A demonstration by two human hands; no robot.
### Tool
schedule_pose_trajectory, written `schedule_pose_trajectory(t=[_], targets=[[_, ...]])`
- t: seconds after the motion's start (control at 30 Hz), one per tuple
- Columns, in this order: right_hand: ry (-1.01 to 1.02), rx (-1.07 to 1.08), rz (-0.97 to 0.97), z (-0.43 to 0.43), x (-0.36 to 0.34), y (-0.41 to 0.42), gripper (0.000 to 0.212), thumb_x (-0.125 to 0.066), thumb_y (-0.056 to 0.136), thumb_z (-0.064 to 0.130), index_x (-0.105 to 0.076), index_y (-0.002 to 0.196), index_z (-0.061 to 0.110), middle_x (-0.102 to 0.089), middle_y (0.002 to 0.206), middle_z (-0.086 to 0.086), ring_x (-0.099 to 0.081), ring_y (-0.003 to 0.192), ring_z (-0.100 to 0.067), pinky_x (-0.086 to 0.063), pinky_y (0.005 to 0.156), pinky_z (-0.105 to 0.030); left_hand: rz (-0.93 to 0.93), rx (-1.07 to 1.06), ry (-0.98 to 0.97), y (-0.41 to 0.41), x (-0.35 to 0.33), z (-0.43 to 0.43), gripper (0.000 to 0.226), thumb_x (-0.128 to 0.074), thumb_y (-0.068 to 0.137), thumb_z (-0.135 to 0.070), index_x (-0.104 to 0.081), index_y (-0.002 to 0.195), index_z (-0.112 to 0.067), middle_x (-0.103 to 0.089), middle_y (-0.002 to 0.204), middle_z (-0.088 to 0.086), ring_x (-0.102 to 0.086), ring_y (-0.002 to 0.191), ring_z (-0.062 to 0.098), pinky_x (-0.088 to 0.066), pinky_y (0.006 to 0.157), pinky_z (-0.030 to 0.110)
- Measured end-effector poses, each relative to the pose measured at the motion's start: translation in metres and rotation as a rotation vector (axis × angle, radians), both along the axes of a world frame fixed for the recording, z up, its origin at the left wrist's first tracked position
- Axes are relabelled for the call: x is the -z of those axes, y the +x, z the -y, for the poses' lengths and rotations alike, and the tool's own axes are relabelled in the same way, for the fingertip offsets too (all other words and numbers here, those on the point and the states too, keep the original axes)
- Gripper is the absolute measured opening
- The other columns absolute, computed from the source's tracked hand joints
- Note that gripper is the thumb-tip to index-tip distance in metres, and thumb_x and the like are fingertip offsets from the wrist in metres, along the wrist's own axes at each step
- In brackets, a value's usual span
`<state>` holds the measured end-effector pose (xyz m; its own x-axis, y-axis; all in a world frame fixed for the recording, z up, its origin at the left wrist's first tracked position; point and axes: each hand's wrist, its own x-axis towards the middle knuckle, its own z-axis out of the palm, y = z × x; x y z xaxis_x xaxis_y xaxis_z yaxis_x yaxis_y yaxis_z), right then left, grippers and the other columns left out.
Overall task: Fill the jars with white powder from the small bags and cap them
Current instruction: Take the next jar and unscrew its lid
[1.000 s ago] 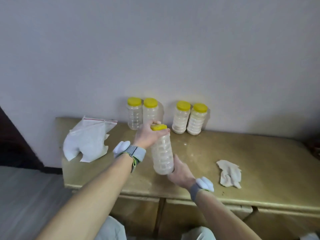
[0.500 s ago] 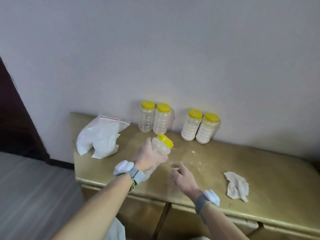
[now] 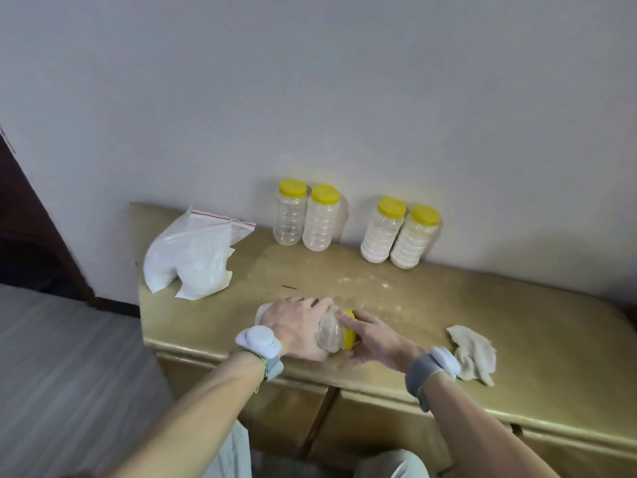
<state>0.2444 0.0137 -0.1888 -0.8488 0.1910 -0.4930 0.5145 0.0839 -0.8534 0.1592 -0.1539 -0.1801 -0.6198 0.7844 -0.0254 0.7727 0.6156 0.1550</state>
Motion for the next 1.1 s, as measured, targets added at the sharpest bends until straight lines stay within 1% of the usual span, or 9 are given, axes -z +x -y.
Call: schedule_pose_trajectory(t=[0.1, 0.2, 0.33, 0.47, 0.57, 0.7, 0.8, 0.9, 1.1], targets=[[-0.081, -0.019, -0.045, -0.004, -0.006, 0.001, 0.047, -0.072, 0.089, 0.041, -0.056, 0.122, 0.012, -0.058, 0.086, -0.008, -0.056, 0.062, -0.02, -0.044, 0.055, -0.029, 0.014, -0.022, 0.022, -0.002, 0.0, -0.001, 0.072, -0.062, 0.066, -0.062, -0.036, 0.129, -0.038, -0.062, 0.117, -0.008, -0.062, 0.102, 0.023, -0.044, 0.076, 0.034], [-0.119, -0.056, -0.081, -0.009, -0.014, 0.0, 0.06, -0.086, 0.072, 0.022, -0.055, 0.124, 0.02, -0.061, 0.095, -0.007, -0.061, 0.076, -0.021, -0.047, 0.07, -0.032, 0.048, -0.052, 0.035, -0.007, 0.0, 0.001, 0.075, -0.062, 0.062, -0.066, -0.037, 0.126, -0.036, -0.062, 0.114, -0.007, -0.062, 0.1, 0.023, -0.045, 0.076, 0.034], [-0.077, -0.045, -0.022, -0.01, -0.018, -0.001, 0.056, -0.079, 0.075, 0.051, -0.057, 0.123, 0.03, -0.064, 0.117, -0.008, -0.064, 0.093, -0.025, -0.048, 0.088, -0.038, 0.055, -0.054, 0.033, -0.006, 0.001, 0.002, 0.074, -0.062, 0.06, -0.065, -0.038, 0.124, -0.036, -0.062, 0.113, -0.007, -0.062, 0.101, 0.023, -0.049, 0.081, 0.036], [-0.031, -0.05, 0.147, -0.006, -0.02, 0.0, 0.051, -0.051, 0.091, 0.067, -0.059, 0.118, 0.025, -0.068, 0.111, -0.022, -0.066, 0.077, -0.03, -0.055, 0.074, -0.036, 0.04, -0.054, 0.03, -0.006, 0.003, 0.0, 0.074, -0.062, 0.06, -0.064, -0.039, 0.123, -0.035, -0.062, 0.113, -0.007, -0.062, 0.101, 0.023, -0.047, 0.08, 0.035], [-0.149, -0.04, 0.091, -0.012, -0.02, 0.002, 0.047, -0.073, 0.087, 0.043, -0.06, 0.123, 0.015, -0.068, 0.096, -0.016, -0.065, 0.076, -0.029, -0.053, 0.077, -0.039, 0.029, -0.045, 0.028, -0.006, 0.003, 0.001, 0.075, -0.062, 0.06, -0.066, -0.038, 0.124, -0.036, -0.062, 0.113, -0.007, -0.061, 0.099, 0.023, -0.046, 0.078, 0.034], [-0.141, -0.072, -0.016, -0.019, -0.021, 0.005, 0.06, -0.078, 0.077, 0.004, -0.052, 0.128, 0.023, -0.064, 0.111, -0.008, -0.065, 0.088, -0.022, -0.053, 0.071, -0.029, 0.015, -0.041, 0.036, -0.005, 0.003, 0.002, 0.075, -0.063, 0.062, -0.069, -0.039, 0.125, -0.036, -0.062, 0.115, -0.008, -0.062, 0.101, 0.022, -0.043, 0.077, 0.032], [-0.128, -0.049, 0.009, -0.015, -0.021, 0.002, 0.057, -0.081, 0.079, 0.034, -0.051, 0.128, 0.033, -0.063, 0.116, -0.007, -0.066, 0.092, -0.025, -0.053, 0.081, -0.034, -0.006, -0.026, 0.015, -0.003, 0.002, 0.0, 0.074, -0.064, 0.066, -0.066, -0.038, 0.128, -0.034, -0.062, 0.119, -0.008, -0.061, 0.105, 0.021, -0.042, 0.079, 0.033], [-0.078, -0.075, 0.105, -0.014, -0.023, 0.0, 0.047, -0.067, 0.089, 0.05, -0.055, 0.128, 0.026, -0.064, 0.106, -0.012, -0.069, 0.085, -0.031, -0.054, 0.077, -0.038, -0.011, -0.019, 0.008, -0.002, 0.001, 0.0, 0.077, -0.065, 0.065, -0.066, -0.038, 0.13, -0.035, -0.061, 0.121, -0.009, -0.061, 0.106, 0.021, -0.043, 0.081, 0.034], [-0.079, -0.127, 0.022, -0.024, -0.024, 0.001, 0.061, -0.085, 0.073, 0.006, -0.056, 0.125, 0.017, -0.065, 0.108, -0.012, -0.064, 0.085, -0.027, -0.053, 0.072, -0.035, -0.032, -0.012, 0.015, -0.001, 0.001, 0.002, 0.076, -0.064, 0.065, -0.068, -0.038, 0.129, -0.036, -0.06, 0.121, -0.011, -0.059, 0.107, 0.019, -0.035, 0.076, 0.031]])
